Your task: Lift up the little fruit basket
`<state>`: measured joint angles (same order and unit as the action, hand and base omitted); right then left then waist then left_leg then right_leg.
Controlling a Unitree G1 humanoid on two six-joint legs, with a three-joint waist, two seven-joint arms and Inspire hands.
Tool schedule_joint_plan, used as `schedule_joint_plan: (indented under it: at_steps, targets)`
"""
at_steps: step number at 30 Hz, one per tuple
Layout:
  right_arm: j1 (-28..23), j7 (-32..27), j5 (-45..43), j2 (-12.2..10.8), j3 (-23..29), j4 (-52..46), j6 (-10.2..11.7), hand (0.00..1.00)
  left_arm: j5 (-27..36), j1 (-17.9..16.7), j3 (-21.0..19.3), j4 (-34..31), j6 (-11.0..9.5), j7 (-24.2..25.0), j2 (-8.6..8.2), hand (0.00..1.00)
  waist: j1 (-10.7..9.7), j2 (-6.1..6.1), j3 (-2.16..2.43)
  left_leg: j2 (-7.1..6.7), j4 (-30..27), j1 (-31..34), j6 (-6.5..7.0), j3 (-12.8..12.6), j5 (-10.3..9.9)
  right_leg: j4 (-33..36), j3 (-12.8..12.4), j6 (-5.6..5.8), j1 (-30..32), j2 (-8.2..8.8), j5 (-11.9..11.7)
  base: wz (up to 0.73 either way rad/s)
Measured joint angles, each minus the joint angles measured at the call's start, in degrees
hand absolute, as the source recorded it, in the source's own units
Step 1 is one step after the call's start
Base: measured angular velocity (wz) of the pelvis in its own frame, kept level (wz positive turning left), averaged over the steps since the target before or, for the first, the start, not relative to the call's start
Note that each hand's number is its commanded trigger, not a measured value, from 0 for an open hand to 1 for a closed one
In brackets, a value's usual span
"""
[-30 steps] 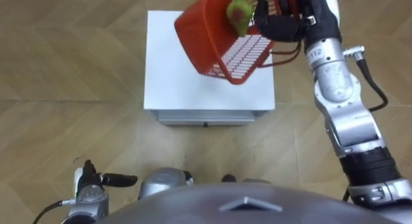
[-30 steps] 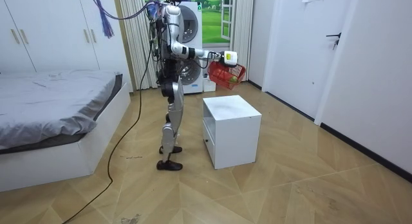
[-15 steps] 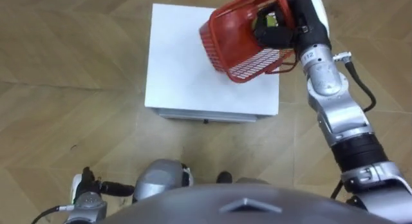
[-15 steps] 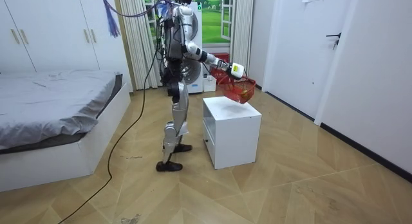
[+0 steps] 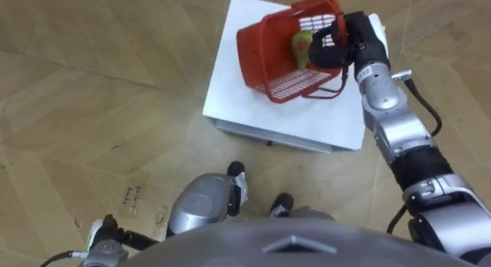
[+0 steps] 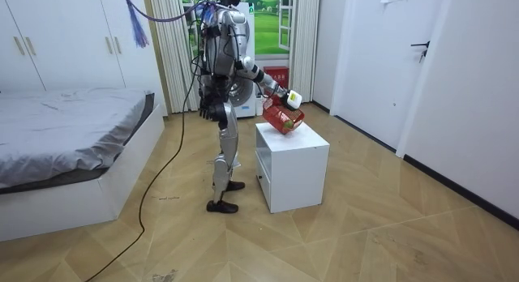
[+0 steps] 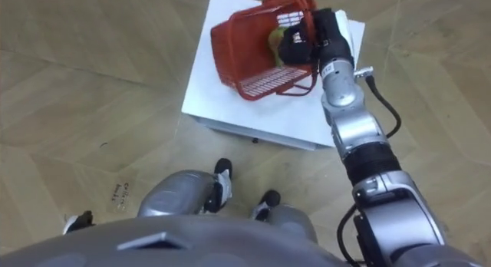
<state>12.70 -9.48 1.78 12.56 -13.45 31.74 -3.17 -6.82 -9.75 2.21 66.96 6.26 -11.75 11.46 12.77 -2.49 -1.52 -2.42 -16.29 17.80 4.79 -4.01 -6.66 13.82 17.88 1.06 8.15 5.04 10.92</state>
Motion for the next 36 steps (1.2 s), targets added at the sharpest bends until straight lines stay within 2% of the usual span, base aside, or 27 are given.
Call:
schedule_joint_plan:
  at_steps: [3, 6, 9, 16, 17, 18, 19, 36]
  targets:
    - [-0.5, 0.5, 0.2, 0.1, -0.1, 0.1, 0.0, 1.0, 0.0, 0.0, 0.3, -0.1, 0.1, 1.0, 0.08, 0.0, -0.1, 0.11, 0.09, -0.08, -1.4, 0.9, 0.24, 0.9, -0.2, 0.5, 1.2, -0.06, 0.3, 0.02, 0.0, 0.13]
    - [-0.4, 0.8, 0.7, 0.1, -0.9, 0.2, 0.0, 1.0, 0.0, -0.2, 0.8, -0.1, 0.7, 1.9, 0.07, 0.0, 0.1, 0.35, 0.32, -0.08, -2.7, 1.6, 0.59, 1.0, -0.5, 1.1, 1.4, 0.0, 0.7, 0.08, 0.1, 0.04]
    - [-0.4, 0.9, 1.0, 0.0, -1.5, 0.2, 0.0, 1.0, 0.2, -0.4, 0.8, -0.1, 0.9, 2.4, 0.18, 0.0, 0.4, 0.34, 0.34, -0.23, -3.0, 1.6, 0.9, 1.0, -0.8, 1.9, 1.4, 0.3, 0.8, 0.38, 0.3, 0.0]
    - [-0.5, 1.0, 2.3, 0.0, -2.1, 1.3, -0.1, 1.0, 0.4, -1.5, 0.8, -1.2, 0.9, 2.5, 0.36, 0.0, 0.4, -0.65, 0.94, -0.59, -3.0, 1.7, 1.23, 0.9, -1.0, 2.8, 1.3, 0.61, 1.2, 0.86, 0.5, 0.0]
    - [-0.6, 1.0, 2.3, 0.0, -2.6, 1.4, -0.1, 0.84, 0.4, -1.6, 0.8, -1.4, 0.9, 2.5, 0.37, 0.0, 0.3, -0.87, 1.01, -0.56, -3.1, 1.7, 1.23, 0.9, -1.0, 2.8, 1.3, 0.61, 1.0, 0.83, 0.5, 0.0]
    - [-0.6, 0.9, 2.4, 0.0, -3.1, 1.8, -0.1, 0.38, 0.4, -1.6, 0.8, -1.5, 0.9, 2.5, 0.37, 0.0, 0.2, -1.05, 1.06, -0.51, -3.1, 1.7, 1.22, 0.8, -1.0, 2.8, 1.3, 0.61, 0.8, 0.79, 0.5, 0.0]
    - [-0.6, 1.0, 2.4, 0.0, -3.3, 2.1, -0.1, 0.0, 0.4, -1.6, 0.8, -1.7, 0.9, 2.5, 0.37, 0.0, 0.2, -1.11, 1.06, -0.48, -3.1, 1.7, 1.22, 0.8, -1.0, 2.8, 1.3, 0.61, 0.8, 0.77, 0.5, 0.0]
    - [-1.1, 0.8, 2.4, -0.1, -3.3, 3.6, -0.2, 0.0, 1.7, -2.5, 0.9, -2.6, 0.8, 2.5, 0.38, 0.0, 0.1, -0.76, 0.71, -0.42, -3.5, 2.0, 1.22, 0.9, -1.3, 2.8, 1.7, 0.61, 0.9, 0.76, 0.5, 0.0]
